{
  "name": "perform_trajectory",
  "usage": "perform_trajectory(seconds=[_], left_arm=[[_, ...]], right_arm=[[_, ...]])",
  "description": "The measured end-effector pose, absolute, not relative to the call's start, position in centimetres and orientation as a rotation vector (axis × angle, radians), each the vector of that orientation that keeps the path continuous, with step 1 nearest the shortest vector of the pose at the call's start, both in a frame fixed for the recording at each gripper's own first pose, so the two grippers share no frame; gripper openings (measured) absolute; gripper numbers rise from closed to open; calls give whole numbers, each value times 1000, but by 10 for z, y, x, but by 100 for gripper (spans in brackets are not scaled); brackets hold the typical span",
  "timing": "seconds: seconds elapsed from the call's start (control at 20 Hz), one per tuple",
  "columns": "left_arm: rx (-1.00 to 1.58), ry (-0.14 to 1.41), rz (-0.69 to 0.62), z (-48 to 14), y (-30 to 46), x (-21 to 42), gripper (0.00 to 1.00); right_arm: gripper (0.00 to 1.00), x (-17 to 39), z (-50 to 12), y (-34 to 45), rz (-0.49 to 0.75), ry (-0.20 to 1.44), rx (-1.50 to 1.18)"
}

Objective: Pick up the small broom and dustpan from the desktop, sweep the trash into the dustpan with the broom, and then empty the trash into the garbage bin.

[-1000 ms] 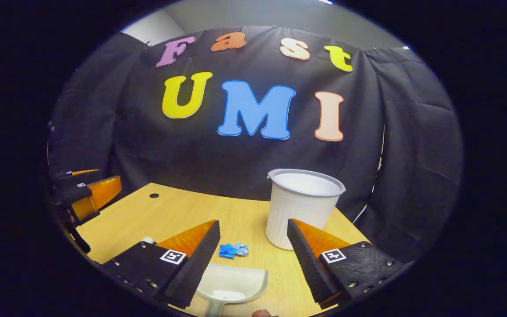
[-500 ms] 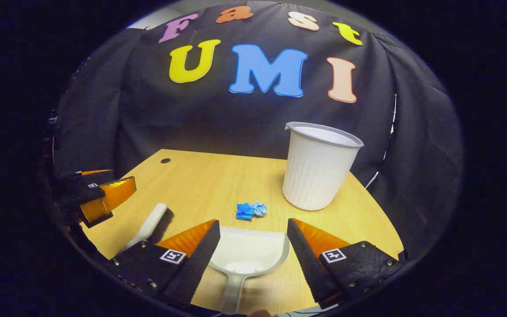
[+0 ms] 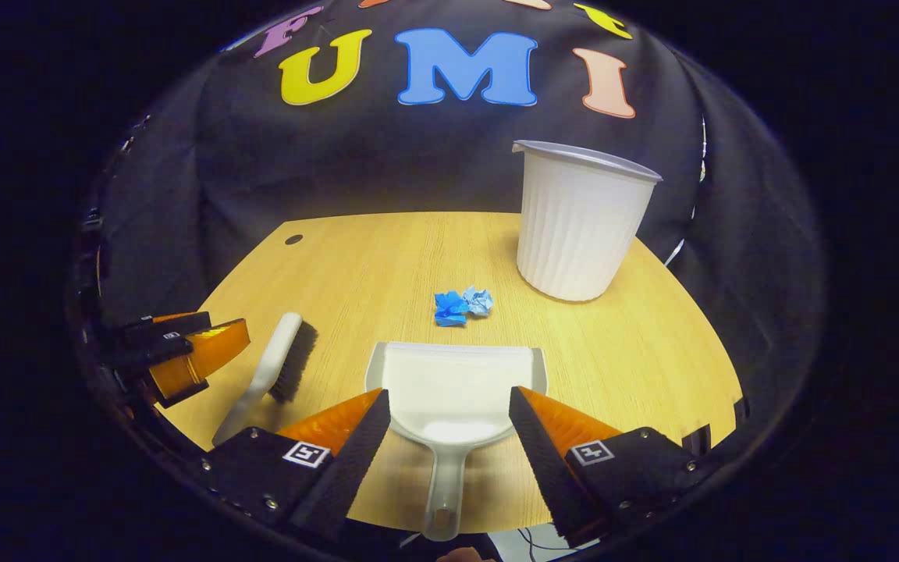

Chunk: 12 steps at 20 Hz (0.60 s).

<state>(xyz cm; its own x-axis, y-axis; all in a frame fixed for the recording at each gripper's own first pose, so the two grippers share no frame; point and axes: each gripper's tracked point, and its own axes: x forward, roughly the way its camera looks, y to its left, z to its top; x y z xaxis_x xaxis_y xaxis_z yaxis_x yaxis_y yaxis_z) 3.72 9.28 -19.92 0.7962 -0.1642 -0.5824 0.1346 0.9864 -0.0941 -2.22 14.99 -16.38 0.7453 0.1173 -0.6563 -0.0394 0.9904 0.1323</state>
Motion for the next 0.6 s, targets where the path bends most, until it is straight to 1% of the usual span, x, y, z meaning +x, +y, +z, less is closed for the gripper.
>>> perform_trajectory(seconds=[0.05,0.15,0.2,0.25,0.35,0.4,0.5,0.55,0.6], left_arm=[[-53,658,-159,-207,93,36,94],[-52,717,-157,-221,94,31,94],[-51,743,-156,-228,95,30,96],[-51,772,-155,-236,93,29,94],[-54,823,-161,-249,89,25,94],[-52,845,-164,-253,89,23,96],[-42,882,-164,-264,89,19,92],[-37,898,-163,-268,89,17,94],[-33,915,-160,-273,89,15,94]], right_arm=[[96,-23,-170,150,85,754,121],[96,-26,-183,151,89,808,143],[96,-27,-188,150,88,831,145],[96,-29,-194,149,86,854,139],[96,-32,-202,148,90,893,132],[96,-32,-205,147,93,907,133],[96,-34,-212,145,92,938,131],[96,-36,-215,146,94,956,132],[96,-38,-215,147,99,977,135]])
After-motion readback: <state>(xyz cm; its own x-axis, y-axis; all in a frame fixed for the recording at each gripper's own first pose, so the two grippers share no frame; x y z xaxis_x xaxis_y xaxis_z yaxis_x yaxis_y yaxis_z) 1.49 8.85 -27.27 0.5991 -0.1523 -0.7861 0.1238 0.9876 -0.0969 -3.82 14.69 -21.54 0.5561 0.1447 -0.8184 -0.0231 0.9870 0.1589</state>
